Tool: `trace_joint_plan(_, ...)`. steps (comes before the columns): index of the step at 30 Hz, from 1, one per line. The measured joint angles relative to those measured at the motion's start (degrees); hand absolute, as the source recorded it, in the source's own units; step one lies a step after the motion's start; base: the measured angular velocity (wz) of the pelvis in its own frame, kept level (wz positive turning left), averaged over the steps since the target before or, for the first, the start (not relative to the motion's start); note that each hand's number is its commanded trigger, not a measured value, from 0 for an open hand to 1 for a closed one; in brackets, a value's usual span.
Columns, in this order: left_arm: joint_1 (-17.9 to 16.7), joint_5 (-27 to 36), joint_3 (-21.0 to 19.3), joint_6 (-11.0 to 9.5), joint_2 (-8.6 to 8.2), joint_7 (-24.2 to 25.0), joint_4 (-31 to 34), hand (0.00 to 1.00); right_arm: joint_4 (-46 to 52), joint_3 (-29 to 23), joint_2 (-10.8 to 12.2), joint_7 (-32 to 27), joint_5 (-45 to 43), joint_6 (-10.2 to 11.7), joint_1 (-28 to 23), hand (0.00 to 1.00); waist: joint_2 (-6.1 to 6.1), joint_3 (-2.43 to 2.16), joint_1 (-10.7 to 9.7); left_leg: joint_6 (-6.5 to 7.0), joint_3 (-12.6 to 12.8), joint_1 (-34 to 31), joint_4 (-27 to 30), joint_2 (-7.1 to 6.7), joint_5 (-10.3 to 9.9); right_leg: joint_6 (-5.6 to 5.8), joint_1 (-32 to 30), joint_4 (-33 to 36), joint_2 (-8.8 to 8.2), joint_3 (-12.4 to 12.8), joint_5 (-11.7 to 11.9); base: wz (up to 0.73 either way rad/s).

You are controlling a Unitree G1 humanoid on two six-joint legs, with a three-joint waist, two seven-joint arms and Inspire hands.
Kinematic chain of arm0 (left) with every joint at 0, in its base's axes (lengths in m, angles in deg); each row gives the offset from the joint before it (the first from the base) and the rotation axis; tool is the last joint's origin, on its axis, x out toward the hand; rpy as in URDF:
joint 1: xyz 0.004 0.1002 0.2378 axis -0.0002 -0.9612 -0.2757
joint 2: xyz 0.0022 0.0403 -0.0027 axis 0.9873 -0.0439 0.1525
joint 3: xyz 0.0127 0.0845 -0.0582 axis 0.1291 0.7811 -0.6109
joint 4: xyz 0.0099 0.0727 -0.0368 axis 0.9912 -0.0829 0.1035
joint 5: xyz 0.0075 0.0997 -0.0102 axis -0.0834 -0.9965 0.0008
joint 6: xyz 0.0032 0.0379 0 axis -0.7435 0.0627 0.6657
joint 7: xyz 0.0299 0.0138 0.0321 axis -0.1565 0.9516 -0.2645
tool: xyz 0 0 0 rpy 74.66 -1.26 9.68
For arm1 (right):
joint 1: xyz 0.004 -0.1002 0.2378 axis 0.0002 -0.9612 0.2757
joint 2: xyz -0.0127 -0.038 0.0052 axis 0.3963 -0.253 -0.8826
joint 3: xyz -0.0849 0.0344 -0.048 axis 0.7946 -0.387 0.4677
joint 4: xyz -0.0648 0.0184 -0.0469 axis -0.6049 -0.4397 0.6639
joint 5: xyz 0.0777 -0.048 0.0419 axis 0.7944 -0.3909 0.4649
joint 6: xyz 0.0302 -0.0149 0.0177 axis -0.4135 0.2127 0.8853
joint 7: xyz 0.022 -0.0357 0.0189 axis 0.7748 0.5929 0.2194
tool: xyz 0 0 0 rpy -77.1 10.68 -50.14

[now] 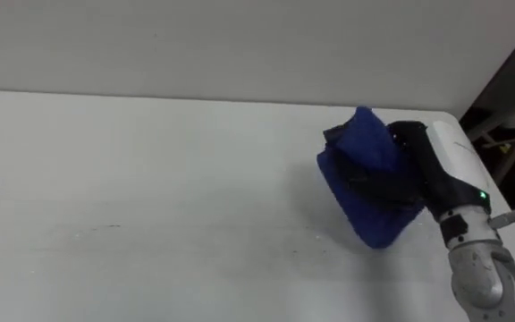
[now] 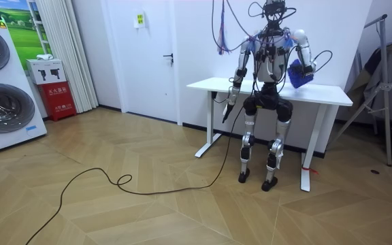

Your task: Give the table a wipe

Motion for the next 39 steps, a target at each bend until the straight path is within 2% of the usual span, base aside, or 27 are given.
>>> trace_joint_plan(3, 0.0, 0.0, 0.3, -0.8, 0.04, 0.0, 0.1, 0.00, 0.0, 0.1, 0.0, 0.0, -2.3, 0.0, -0.2, 0.00, 0.03, 0.03, 0.0, 0.00, 0.0, -0.1, 0.0, 0.00, 0.0, 0.00, 0.0, 0.0, 0.01, 0.0, 0.0, 0.00)
trace_joint_plan(7, -0.1, 0.0, 0.4, -0.8, 0.04, 0.0, 0.9, 0.00, 0.0, 0.1, 0.2, 0.0, -3.4, 0.1, -0.2, 0.00, -0.05, 0.00, 0.0, 0.00, 0.0, -0.2, 0.0, 0.00, 0.0, 0.00, 0.0, 0.0, 0.01, -0.1, 0.0, 0.00)
trace_joint_plan(29, -1.0, 0.0, -0.4, -1.1, 0.15, 0.3, 1.8, 0.00, 0.0, -0.4, 0.2, -0.1, 0.0, 0.8, -1.1, 0.00, 0.39, 0.07, -0.1, 0.00, -0.3, -0.1, 0.1, -0.05, 0.0, 0.00, 0.2, -0.1, 0.04, -0.1, 0.2, 0.00)
trace_joint_plan(31, -1.1, 0.1, -0.9, -1.1, 0.15, 0.3, 1.8, 0.00, -1.3, -1.4, 0.2, -1.5, 0.1, 1.4, -1.3, 0.00, 0.43, 0.08, -0.3, 0.00, -0.6, 0.0, 0.1, -0.03, 0.0, 0.00, 0.4, -0.1, 0.03, -0.1, 0.2, 0.04)
trace_joint_plan(34, -2.1, 0.4, -1.3, -1.1, 0.09, 0.3, 1.8, 0.00, -5.4, -5.6, 0.2, -4.4, 1.8, 2.2, -1.3, 0.00, 0.59, 0.06, -1.3, 0.07, -1.2, -0.1, 0.7, -0.02, 0.0, 0.15, 0.9, -0.3, -0.14, -0.5, 0.0, 0.10)
trace_joint_plan(37, -3.2, -0.3, -2.2, -0.8, 0.03, 0.1, 1.8, 0.00, -8.7, -11.3, 0.2, -8.1, 4.9, 2.1, -1.5, 0.00, 0.72, -0.14, -1.9, 0.07, -1.2, 0.0, 0.6, 0.02, 0.0, 0.28, 0.9, -0.7, -0.15, -0.6, 0.0, 0.00)
trace_joint_plan(39, -4.1, -0.3, -5.2, -0.6, -0.41, 0.1, 1.9, 0.00, -8.8, -16.6, 0.2, -10.2, 9.3, 2.1, -2.8, 0.00, 0.77, -0.17, -2.6, 0.06, -1.2, 0.1, 0.4, 0.04, 0.0, 0.17, 0.9, -0.8, -0.12, -0.5, 0.1, 0.00)
